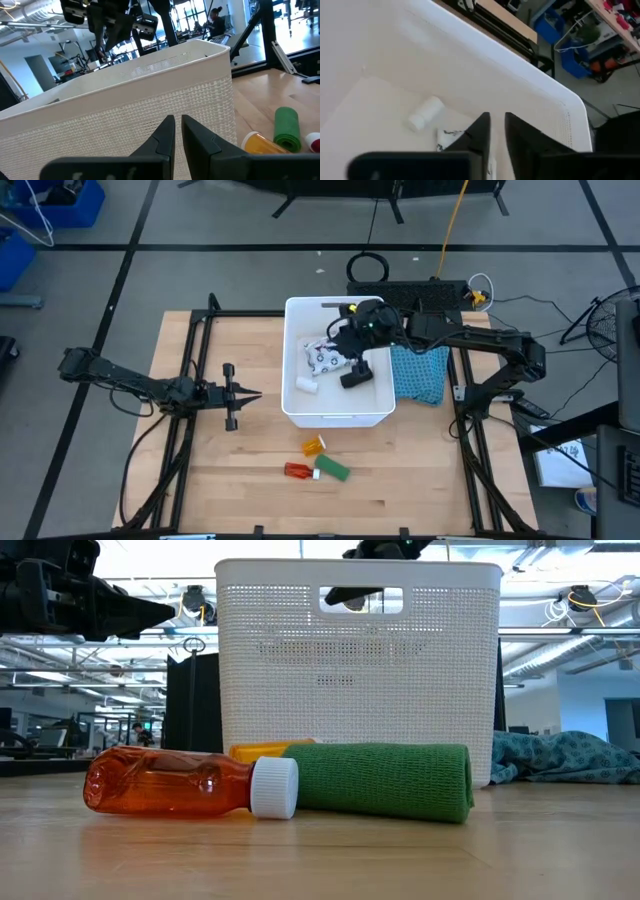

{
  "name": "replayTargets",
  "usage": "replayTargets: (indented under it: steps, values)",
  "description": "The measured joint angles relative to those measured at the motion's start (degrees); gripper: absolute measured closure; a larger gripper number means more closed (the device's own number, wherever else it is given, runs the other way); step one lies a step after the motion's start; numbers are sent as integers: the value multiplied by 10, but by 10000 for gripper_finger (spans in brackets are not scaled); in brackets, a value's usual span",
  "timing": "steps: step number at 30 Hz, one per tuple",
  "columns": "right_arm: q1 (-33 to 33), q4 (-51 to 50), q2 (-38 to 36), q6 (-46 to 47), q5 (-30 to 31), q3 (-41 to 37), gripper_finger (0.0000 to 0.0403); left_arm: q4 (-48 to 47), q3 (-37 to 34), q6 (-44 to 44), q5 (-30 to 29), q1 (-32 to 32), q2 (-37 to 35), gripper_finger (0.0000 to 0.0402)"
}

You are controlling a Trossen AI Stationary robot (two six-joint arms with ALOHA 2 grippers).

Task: Pick & place medical supplies in basket/bin
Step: Put the red pill bottle into the white bin

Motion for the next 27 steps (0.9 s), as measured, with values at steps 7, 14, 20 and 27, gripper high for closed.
replayTargets:
  steps: [7,14,20,27]
  values:
    - [-2,1,0,15,-11,0,396,0,0,0,0,0,0,364]
    - [-2,28,-12,69,-147,0,402,0,0,0,0,0,0,364]
    - [-25,28,-53,98,-225,0,402,0,0,-3,0,0,0,364]
    - [-39,4,-114,135,-280,-2,402,0,0,-1,0,0,0,364]
